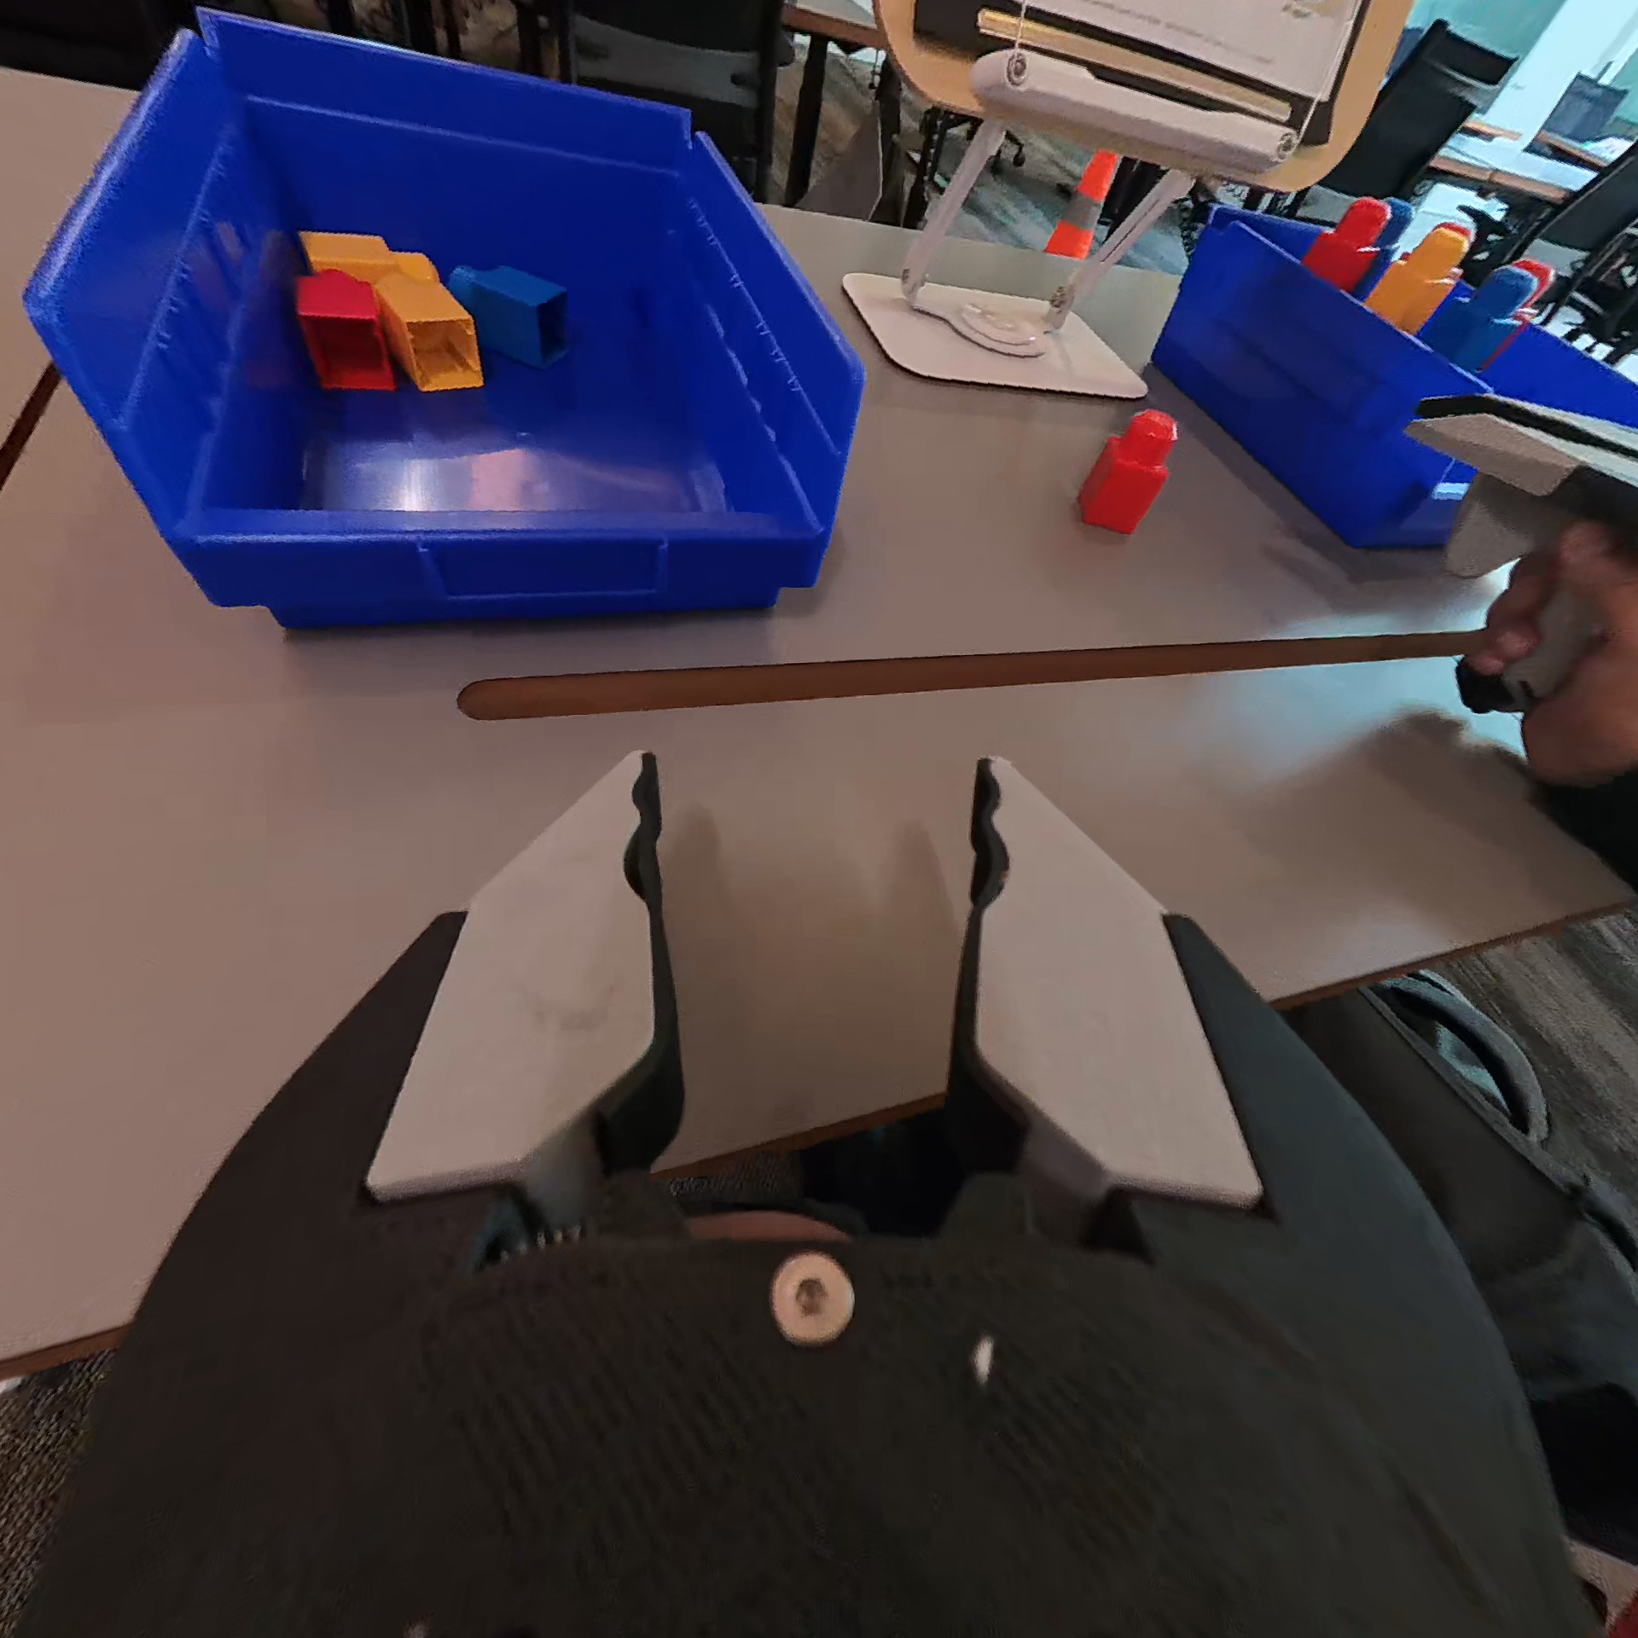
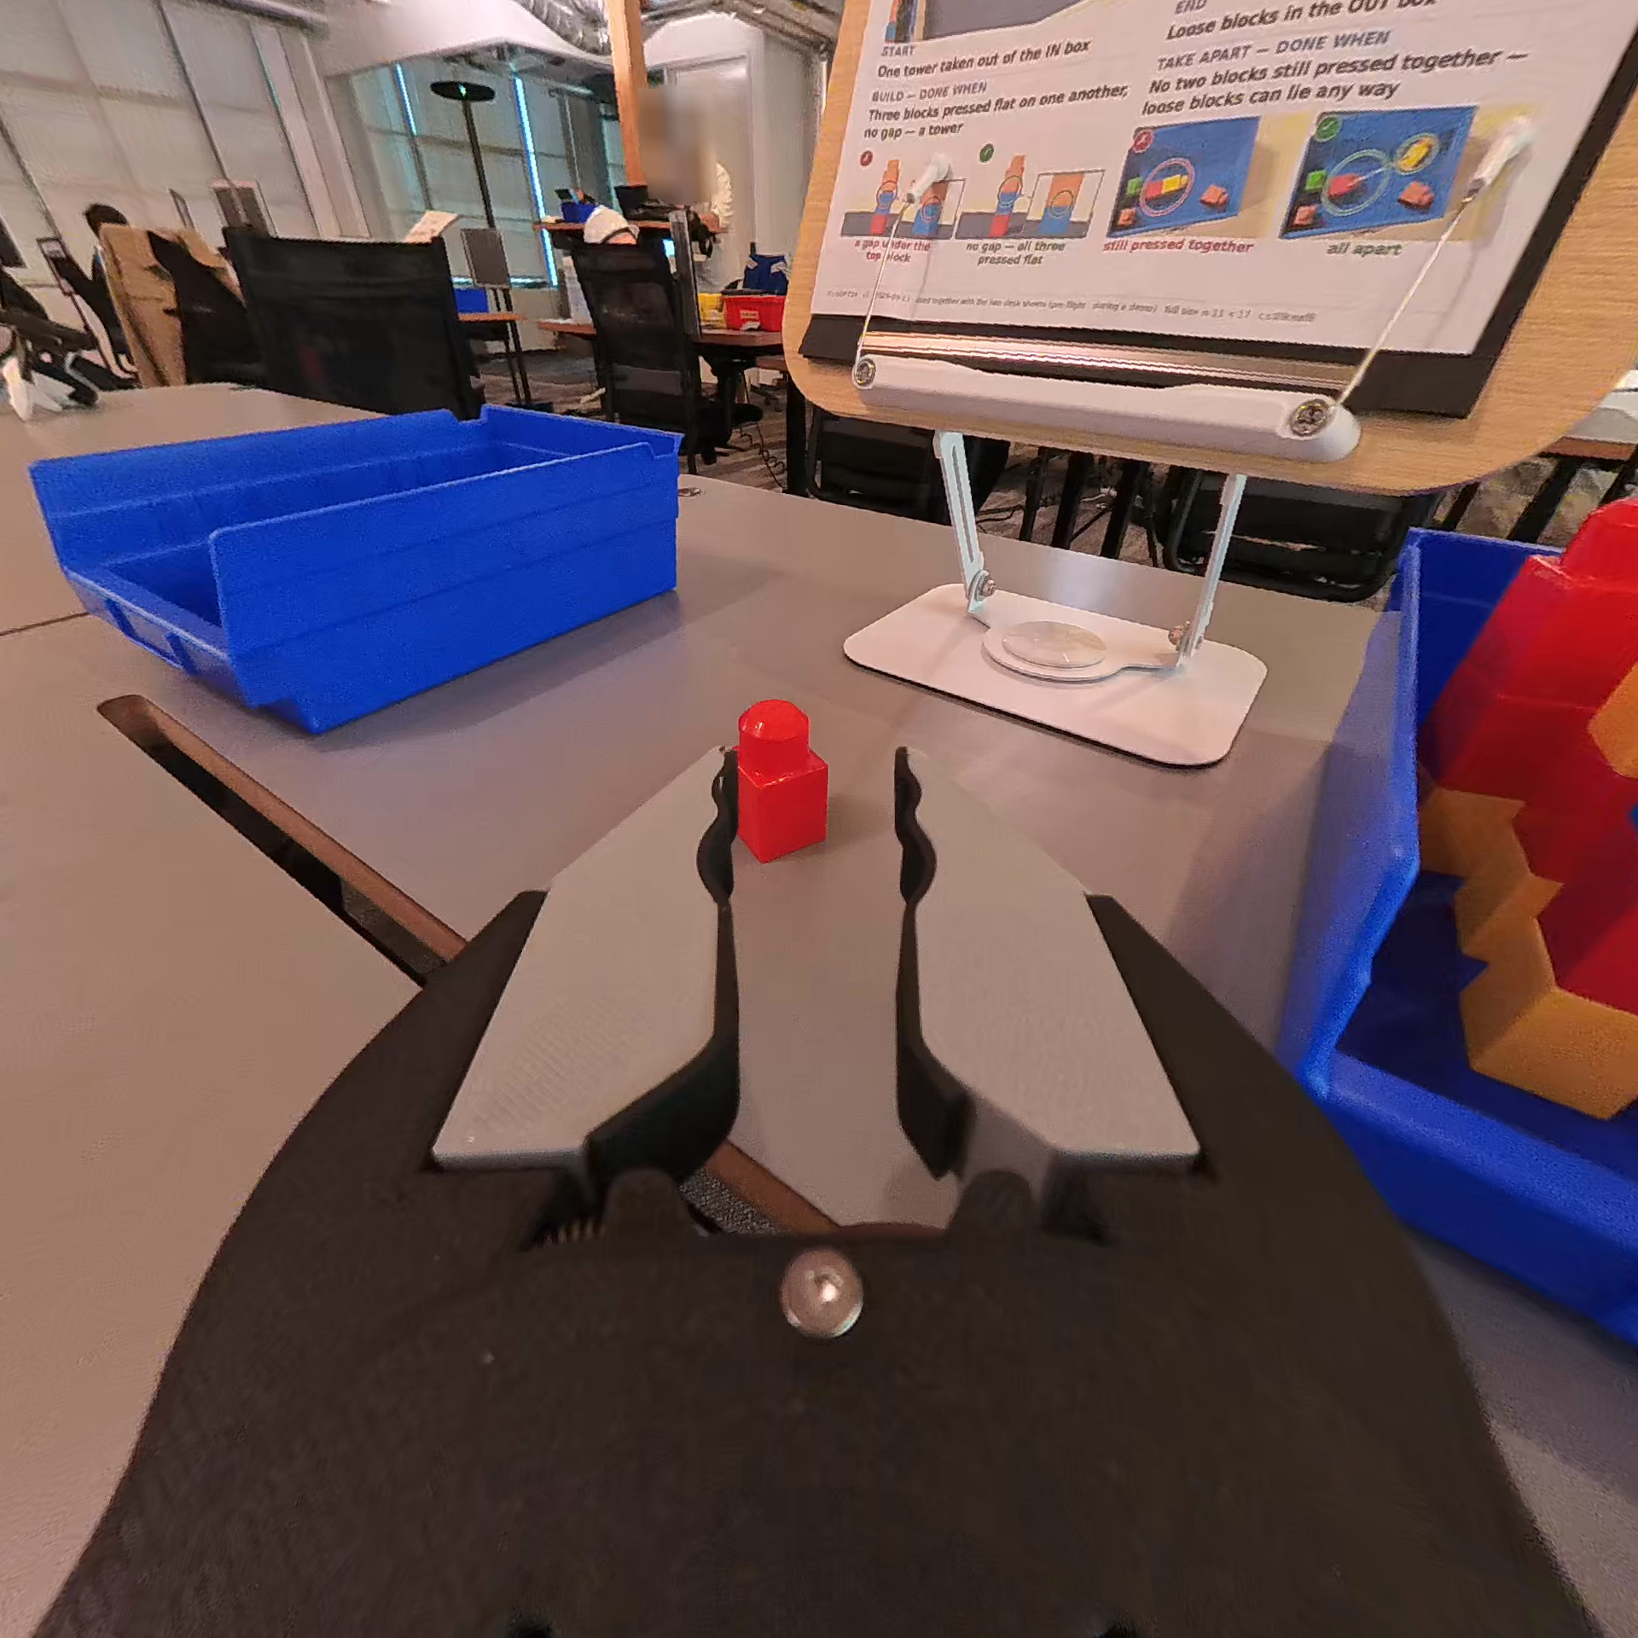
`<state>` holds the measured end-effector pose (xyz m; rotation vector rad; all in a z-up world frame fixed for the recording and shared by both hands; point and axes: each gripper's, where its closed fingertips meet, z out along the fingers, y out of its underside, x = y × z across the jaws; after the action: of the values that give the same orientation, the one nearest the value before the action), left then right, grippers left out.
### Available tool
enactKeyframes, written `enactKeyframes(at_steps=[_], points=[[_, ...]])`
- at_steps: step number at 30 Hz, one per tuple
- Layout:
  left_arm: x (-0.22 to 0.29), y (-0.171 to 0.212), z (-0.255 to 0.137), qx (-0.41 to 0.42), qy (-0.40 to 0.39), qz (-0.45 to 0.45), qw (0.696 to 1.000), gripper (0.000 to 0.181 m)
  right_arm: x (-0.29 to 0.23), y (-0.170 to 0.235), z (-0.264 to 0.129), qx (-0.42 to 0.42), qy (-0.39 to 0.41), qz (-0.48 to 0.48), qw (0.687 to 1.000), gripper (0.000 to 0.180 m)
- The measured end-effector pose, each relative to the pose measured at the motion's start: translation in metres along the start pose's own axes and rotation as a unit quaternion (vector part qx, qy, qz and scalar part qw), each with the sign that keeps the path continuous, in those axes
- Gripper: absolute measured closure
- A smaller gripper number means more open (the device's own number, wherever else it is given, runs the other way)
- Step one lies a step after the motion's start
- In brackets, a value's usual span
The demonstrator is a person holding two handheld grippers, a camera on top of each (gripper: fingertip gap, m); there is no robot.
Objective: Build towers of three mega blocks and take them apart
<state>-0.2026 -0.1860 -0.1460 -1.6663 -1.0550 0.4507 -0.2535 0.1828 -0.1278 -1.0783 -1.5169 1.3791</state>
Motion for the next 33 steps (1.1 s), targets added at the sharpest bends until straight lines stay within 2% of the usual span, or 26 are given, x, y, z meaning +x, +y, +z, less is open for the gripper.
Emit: enactKeyframes(at_steps=[9,18,24,33], points=[[-0.002,-0.011,0.04,-0.001,-0.018,0.025,1.0,0.111,-0.012,0.013,0.031,-0.042,-0.031,-0.055,0.997,0.147],[-0.038,-0.062,0.073,0.017,-0.054,0.02,0.998,0.109,-0.015,0.02,0.06,-0.066,-0.043,-0.104,0.991,0.147],[-0.063,-0.099,0.109,0.012,-0.091,0.021,0.996,0.107,-0.013,0.017,0.065,-0.058,-0.049,-0.091,0.993,0.146],[-0.089,-0.119,0.171,-0.024,-0.124,0.041,0.991,0.106,-0.005,0.015,0.072,-0.055,-0.052,-0.07,0.995,0.144]])
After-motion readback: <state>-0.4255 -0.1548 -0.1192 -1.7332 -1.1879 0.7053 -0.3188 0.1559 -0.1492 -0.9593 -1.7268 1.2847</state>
